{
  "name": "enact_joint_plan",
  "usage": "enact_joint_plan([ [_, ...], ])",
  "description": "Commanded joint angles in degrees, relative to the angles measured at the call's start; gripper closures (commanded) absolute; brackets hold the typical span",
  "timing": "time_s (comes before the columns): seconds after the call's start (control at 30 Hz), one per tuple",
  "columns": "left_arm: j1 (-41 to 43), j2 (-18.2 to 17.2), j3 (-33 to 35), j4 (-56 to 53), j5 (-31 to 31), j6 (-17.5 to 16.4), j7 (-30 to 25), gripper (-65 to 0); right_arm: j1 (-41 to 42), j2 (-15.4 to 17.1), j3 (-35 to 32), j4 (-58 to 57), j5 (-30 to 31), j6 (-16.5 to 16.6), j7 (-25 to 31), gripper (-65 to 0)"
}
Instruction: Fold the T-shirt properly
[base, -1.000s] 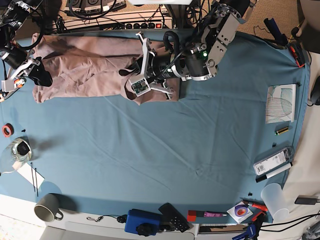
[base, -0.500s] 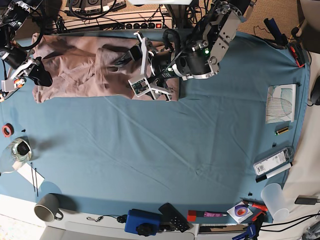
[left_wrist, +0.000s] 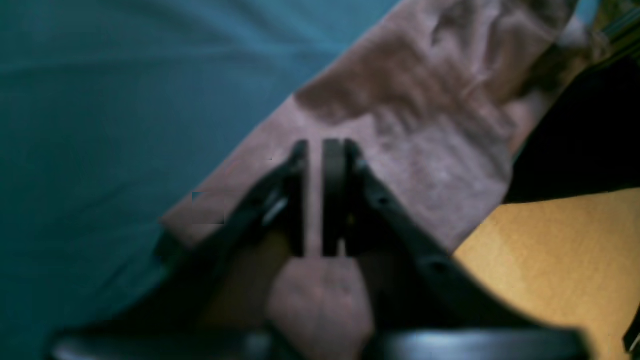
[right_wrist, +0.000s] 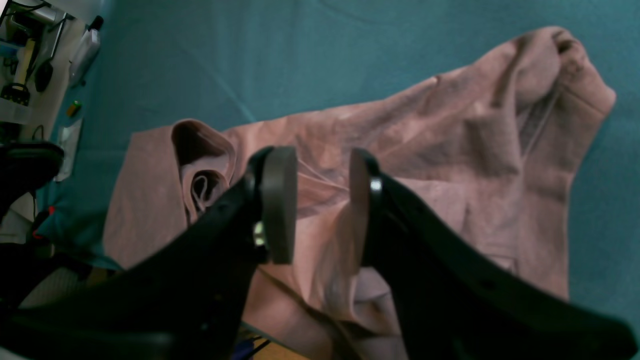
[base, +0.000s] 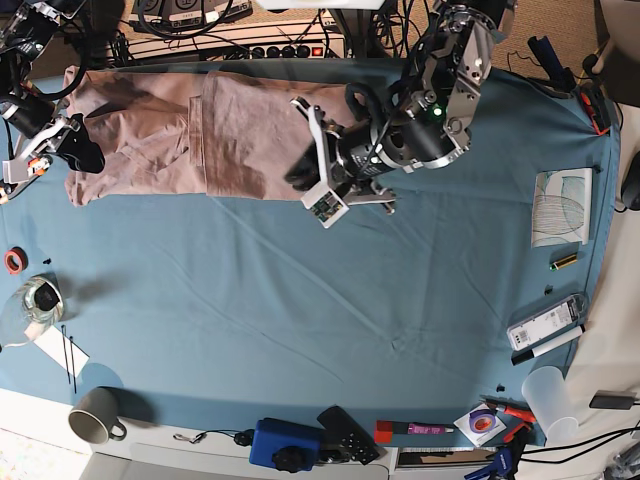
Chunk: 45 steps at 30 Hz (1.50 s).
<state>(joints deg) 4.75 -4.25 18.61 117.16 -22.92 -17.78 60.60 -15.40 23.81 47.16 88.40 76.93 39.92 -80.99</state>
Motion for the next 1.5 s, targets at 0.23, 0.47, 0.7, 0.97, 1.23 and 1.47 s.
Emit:
enact_joint_plan([
  [0.23,3.0,-2.1,-4.2,1.6,-1.8,0.0,2.0,0.0,3.6,1.7,6.3,0.9,-1.5,0.1,1.0,-17.0],
  [0.47,7.9,-2.8,-6.9,2.2,-5.5,-1.3,1.9,0.0,2.7,2.8,7.4,0.8,-2.6,0.1,1.0,-27.0],
  [0.7,10.9,-2.7,-6.9,2.3,-6.8,-4.7,1.7,0.0,-0.8,3.8,7.0,0.8,-4.5,0.1,1.0,-29.1],
  [0.97,12.6,-2.4,-6.9,2.3,-7.4,-4.7,1.5,0.0,-0.4,3.7,6.9,0.0,-18.7,0.1,10.0,-29.0],
  [1.23,12.6,-2.4,-6.9,2.3,-7.3,-4.8,1.4,0.0,4.2,4.2,6.9,-11.9,-17.4,0.1,5.5,-29.0],
  [1.47,12.5,-2.4,-6.9,2.3,-7.3,-4.8,1.1,0.0,7.0,8.5,4.7,-26.8,-0.9,0.1,1.0,-29.0],
])
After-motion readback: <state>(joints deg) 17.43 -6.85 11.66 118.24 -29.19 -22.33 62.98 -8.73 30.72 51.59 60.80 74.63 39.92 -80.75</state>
